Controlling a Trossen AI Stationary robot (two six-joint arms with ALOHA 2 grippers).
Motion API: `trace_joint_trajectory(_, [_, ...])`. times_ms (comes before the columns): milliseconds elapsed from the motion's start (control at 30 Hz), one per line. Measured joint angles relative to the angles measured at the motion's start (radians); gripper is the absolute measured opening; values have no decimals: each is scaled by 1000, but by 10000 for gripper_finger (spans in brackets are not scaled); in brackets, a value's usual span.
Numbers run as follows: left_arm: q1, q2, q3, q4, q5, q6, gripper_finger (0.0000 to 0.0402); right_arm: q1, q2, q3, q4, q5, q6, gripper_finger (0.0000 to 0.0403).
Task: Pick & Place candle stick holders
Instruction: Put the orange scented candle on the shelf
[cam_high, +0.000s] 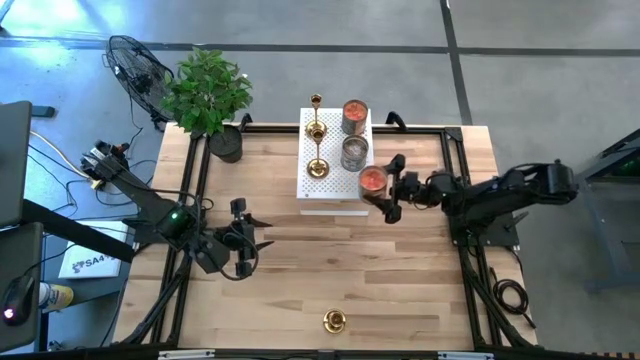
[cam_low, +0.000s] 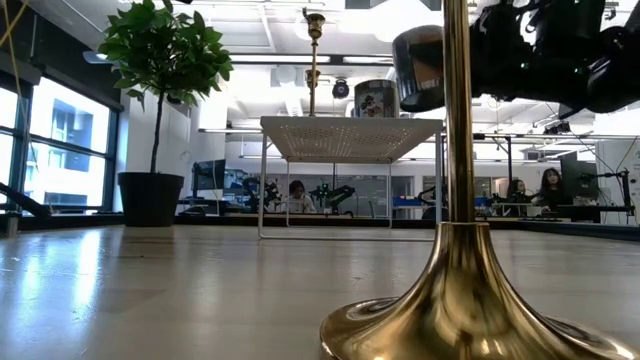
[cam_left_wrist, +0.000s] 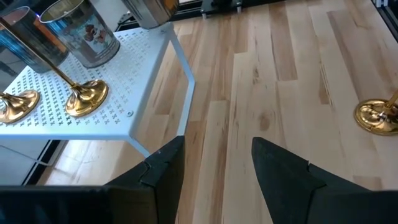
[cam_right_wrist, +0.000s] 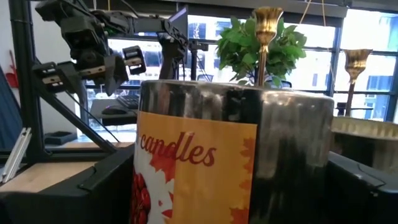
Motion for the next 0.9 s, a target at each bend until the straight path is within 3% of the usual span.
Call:
trace_joint_trajectory(567, [0,0,0,-6,-18,0,182,0,146,48,72,16,-21,356])
trace_joint_trajectory(900, [0,0,0,-6,2,0,182,-10,155,65,49,27,-27,356])
